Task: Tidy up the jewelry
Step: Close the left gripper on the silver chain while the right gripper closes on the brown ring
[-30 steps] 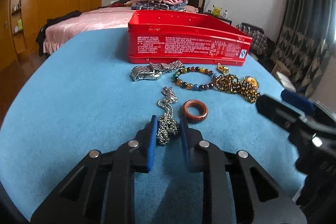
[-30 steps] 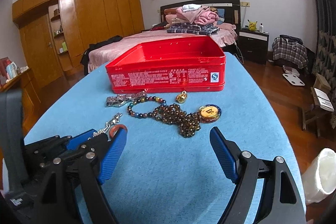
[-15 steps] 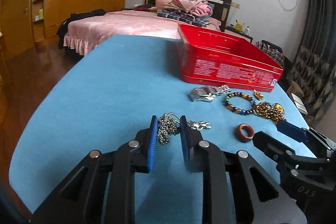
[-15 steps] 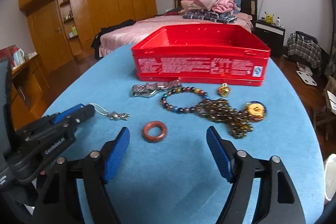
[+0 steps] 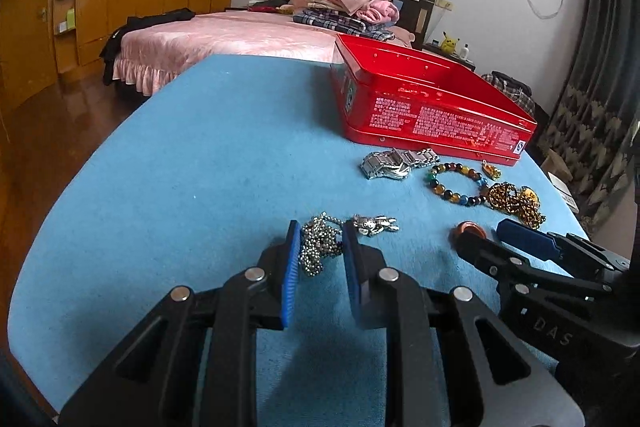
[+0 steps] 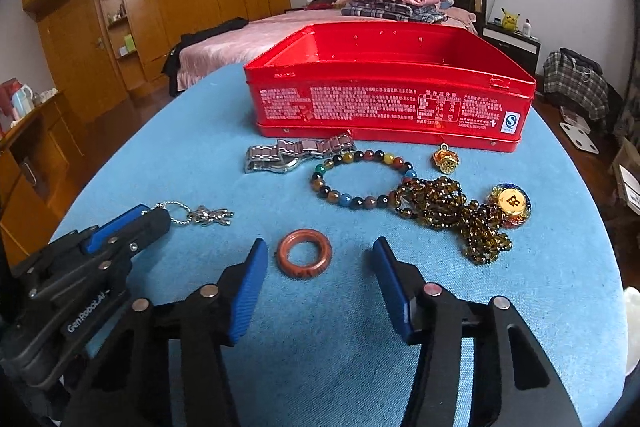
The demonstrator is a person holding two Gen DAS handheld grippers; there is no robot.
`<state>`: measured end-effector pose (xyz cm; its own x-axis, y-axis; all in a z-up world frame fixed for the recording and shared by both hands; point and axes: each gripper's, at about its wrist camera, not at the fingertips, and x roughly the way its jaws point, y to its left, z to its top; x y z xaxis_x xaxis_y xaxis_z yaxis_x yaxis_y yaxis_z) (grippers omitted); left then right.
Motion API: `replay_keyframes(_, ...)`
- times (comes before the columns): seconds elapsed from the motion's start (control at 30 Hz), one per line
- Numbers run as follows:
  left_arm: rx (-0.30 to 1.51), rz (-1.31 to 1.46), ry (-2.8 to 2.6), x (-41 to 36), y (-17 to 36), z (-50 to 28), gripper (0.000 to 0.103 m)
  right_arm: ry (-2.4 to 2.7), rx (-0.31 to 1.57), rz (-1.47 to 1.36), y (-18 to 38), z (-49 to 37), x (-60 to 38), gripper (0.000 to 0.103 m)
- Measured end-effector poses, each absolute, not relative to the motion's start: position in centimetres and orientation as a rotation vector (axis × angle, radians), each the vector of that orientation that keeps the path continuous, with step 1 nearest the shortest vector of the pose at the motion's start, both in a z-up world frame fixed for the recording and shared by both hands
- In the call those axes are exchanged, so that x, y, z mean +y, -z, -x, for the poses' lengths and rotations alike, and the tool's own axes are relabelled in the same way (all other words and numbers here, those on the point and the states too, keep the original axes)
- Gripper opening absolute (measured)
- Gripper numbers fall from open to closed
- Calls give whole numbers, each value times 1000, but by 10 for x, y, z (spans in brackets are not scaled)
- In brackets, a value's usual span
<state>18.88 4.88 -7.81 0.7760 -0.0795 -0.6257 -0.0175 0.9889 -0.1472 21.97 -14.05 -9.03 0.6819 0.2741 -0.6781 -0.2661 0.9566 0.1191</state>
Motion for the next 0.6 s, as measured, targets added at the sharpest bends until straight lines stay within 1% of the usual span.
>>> replay_keyframes(0.13,690,147,36,48,79,-190,20,-295,769,8,92,-219,-137,47)
replay_keyframes(0.23,695,144,41,47,79,-190,20,-303,771,11,93,-219,-137,36)
replay_keyframes(0.27,696,144,43,47,79,-190,20,-309,770,11,93,-219,-137,29)
replay_keyframes(0.6,667,139,79,34,65,-182,20,-335,742,-20,79,-209,-154,29)
